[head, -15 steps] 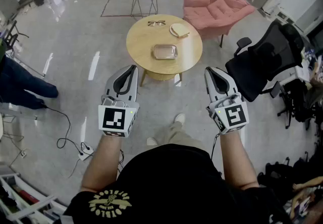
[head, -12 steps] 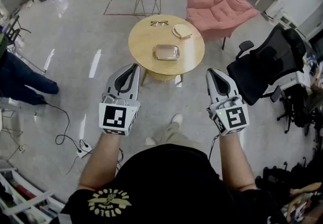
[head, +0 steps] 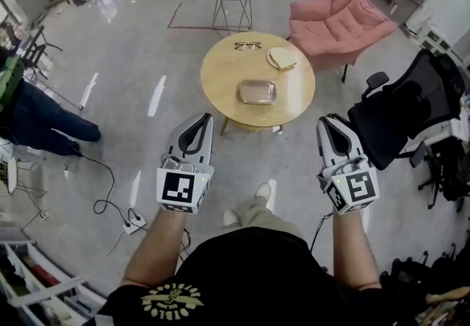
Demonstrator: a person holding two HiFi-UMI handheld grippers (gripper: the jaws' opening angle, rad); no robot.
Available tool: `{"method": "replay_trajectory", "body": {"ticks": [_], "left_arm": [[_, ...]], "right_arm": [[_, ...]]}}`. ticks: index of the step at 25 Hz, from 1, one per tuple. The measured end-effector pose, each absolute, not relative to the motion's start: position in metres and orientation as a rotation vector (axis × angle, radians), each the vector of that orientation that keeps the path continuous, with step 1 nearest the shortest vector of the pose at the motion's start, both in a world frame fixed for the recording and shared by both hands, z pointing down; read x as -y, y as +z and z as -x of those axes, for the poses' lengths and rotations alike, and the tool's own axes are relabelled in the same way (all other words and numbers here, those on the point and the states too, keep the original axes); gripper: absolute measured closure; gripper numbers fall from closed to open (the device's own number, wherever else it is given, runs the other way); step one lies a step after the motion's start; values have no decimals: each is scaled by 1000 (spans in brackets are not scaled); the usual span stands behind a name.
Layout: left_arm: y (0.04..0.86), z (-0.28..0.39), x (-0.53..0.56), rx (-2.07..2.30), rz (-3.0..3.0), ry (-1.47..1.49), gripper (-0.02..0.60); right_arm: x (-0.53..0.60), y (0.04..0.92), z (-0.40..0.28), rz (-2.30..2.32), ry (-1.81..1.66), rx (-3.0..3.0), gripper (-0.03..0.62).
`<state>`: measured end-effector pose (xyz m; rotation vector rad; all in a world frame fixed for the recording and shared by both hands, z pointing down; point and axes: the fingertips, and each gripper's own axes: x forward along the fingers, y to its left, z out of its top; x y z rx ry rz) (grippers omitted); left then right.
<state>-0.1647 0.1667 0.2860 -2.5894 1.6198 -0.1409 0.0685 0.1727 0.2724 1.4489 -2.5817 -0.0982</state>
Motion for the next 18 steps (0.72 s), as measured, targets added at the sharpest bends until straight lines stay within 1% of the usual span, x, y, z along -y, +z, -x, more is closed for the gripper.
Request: {"method": "replay_trajectory", "body": {"ticks": [4,18], "left_arm": [[294,157,-147,-1614,2592,-198,563],[299,141,-88,-1671,2627,-192,563]], "right_arm": [[-151,276,-78,-1442,-78,2629,579],[-90,298,-99,-1392,-11,2597,579]]}}
